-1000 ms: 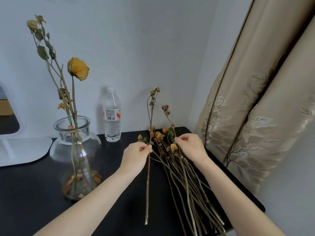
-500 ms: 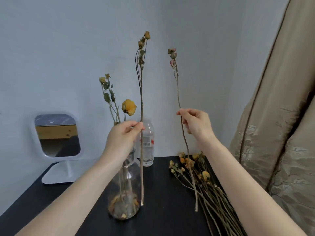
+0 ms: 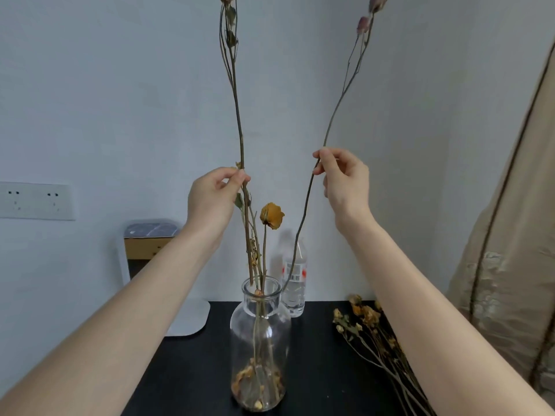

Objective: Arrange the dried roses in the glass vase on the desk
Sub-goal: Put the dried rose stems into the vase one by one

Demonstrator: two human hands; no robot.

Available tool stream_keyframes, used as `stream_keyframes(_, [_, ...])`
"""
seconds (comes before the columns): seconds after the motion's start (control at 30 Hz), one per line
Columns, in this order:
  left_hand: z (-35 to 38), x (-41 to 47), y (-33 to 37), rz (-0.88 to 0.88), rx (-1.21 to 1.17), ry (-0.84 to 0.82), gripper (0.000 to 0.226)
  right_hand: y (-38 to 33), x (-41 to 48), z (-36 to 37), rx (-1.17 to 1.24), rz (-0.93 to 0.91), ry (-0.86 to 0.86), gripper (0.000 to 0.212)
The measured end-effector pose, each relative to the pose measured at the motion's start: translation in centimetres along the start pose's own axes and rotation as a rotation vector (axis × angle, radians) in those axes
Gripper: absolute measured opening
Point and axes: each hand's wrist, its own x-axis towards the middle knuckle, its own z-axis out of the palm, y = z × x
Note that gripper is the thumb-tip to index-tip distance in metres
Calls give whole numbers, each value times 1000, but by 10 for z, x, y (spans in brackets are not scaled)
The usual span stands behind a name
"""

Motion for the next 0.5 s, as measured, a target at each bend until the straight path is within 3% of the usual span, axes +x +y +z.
stream_keyframes(0.23, [-1,4,-1,29,7,37,20,-14,6,12,109,-66,-24,26])
stream_keyframes(0.5, [5,-17,-35,-58,41,-50,18,16,-11,19,26,19,-129,20])
